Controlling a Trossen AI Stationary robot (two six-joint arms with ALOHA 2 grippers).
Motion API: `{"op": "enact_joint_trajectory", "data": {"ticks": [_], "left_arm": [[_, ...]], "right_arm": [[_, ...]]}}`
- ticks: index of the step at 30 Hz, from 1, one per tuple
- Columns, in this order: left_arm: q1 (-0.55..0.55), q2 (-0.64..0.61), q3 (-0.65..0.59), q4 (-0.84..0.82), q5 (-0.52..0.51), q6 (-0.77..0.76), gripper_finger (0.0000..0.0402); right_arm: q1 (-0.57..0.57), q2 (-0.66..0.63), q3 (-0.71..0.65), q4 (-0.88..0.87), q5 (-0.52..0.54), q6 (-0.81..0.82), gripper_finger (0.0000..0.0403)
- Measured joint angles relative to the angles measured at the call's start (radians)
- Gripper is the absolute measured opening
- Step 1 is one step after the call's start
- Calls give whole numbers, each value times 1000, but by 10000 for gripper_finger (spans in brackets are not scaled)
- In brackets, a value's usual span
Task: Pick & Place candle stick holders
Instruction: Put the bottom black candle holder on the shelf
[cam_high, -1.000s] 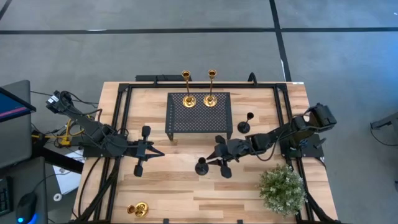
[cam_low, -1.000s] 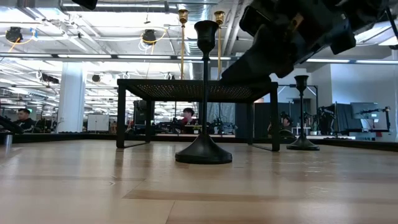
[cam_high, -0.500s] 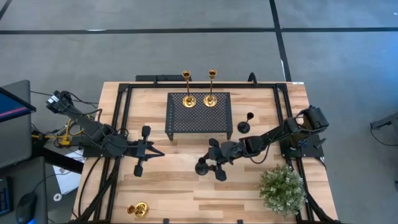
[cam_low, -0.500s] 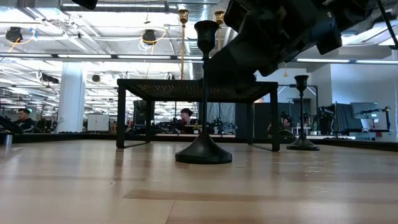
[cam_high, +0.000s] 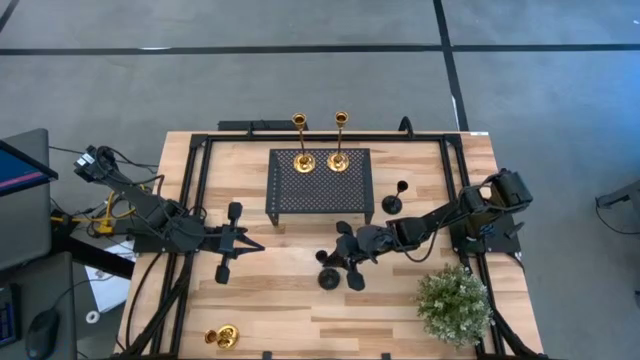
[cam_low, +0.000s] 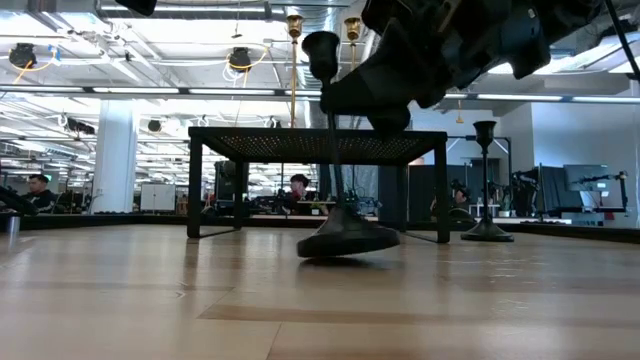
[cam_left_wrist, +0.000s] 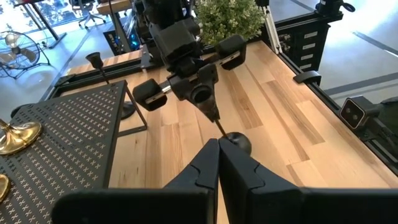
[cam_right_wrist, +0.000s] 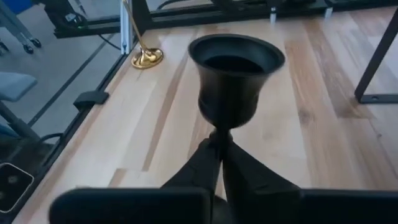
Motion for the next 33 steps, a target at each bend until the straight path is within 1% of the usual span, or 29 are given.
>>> {"op": "enact_joint_trajectory", "data": {"ticks": [3, 5, 7, 12, 16, 22, 24, 27, 33], "left_arm": [[0, 0, 0, 0, 0, 0, 10], [0, 0, 0, 0, 0, 0, 10], [0, 0, 0, 0, 0, 0, 10], [0, 0, 0, 0, 0, 0, 10], [0, 0, 0, 0, 0, 0, 10], [0, 0, 0, 0, 0, 0, 10], [0, 0, 0, 0, 0, 0, 10], [0, 0, 0, 0, 0, 0, 10], [0, 0, 0, 0, 0, 0, 10]], "right_arm": [[0, -27, 0, -16, 2, 5, 14], [0, -63, 0, -33, 2, 4, 8], [-1, -111, 0, -68, 7, 0, 5], [0, -264, 0, -169, 66, -6, 3], [0, -395, 0, -268, 136, -35, 3], [-13, -557, 0, -352, 316, -126, 1], [-31, -590, 0, -355, 345, -156, 1], [-75, -616, 0, -367, 352, -170, 1], [-180, -610, 0, -418, 352, -177, 0]]}}
